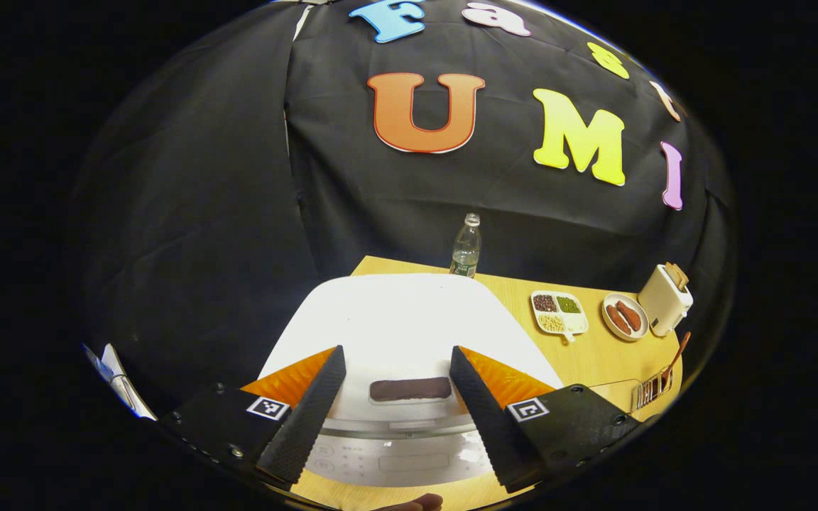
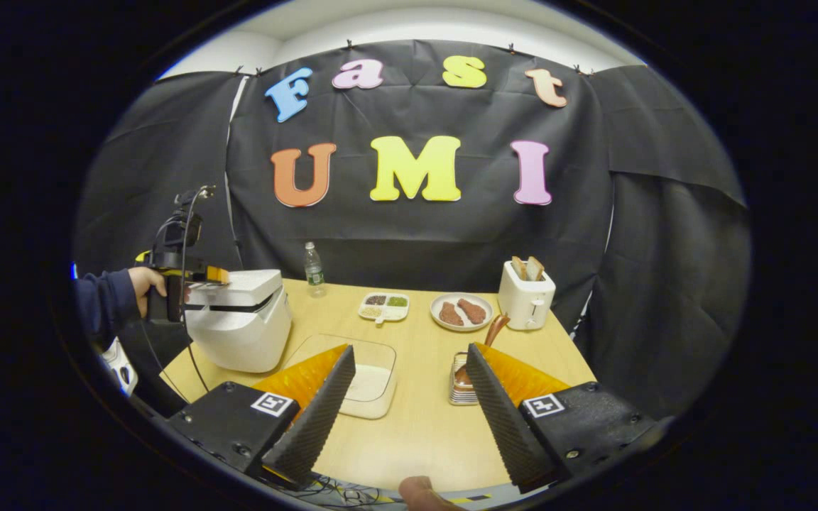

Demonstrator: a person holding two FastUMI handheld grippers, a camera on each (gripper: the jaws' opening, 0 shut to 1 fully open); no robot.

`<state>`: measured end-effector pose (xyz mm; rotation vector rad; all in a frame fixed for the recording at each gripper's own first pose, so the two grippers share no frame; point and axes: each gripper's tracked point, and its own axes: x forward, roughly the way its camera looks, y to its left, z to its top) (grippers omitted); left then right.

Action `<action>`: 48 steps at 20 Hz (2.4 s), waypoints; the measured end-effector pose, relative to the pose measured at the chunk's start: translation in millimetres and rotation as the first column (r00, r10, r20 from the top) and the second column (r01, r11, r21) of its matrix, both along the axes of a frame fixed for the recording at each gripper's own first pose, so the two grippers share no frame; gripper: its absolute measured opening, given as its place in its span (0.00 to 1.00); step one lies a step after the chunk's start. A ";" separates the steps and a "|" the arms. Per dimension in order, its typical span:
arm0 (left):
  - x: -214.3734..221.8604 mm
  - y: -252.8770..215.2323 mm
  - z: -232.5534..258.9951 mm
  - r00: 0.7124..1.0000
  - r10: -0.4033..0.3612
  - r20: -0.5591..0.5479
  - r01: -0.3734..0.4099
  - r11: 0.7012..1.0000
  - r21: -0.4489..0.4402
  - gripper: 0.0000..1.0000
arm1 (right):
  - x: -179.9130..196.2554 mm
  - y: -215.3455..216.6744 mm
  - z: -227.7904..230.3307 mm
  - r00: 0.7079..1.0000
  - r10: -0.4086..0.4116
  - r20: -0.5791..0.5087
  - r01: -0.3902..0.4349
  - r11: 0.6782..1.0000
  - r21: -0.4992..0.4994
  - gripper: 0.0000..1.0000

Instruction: Close the left gripper, press the button to open the rice cooker; take a wooden spoon from the chopstick holder with the right hand, scoop a spoonful of rice and pour it into the rice cooker, then put the wooden spoon back into the chopstick holder.

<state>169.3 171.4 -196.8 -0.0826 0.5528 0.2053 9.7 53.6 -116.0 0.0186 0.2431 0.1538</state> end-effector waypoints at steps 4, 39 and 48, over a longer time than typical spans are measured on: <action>-11.1 -6.5 -18.7 0.999 -0.004 -0.034 0.004 1.000 -0.002 0.96 | -1.2 0.0 -5.0 1.000 0.001 -0.016 0.000 1.000 0.002 1.00; -73.8 -50.6 64.3 0.984 -0.031 0.173 0.035 0.999 -0.020 0.92 | 4.5 -6.8 21.9 0.998 -0.059 0.006 0.059 0.998 0.034 1.00; -128.7 -99.9 145.3 0.916 -0.129 0.380 0.126 0.992 0.032 0.91 | 8.3 -10.7 75.1 0.989 -0.094 0.113 0.087 0.994 0.067 1.00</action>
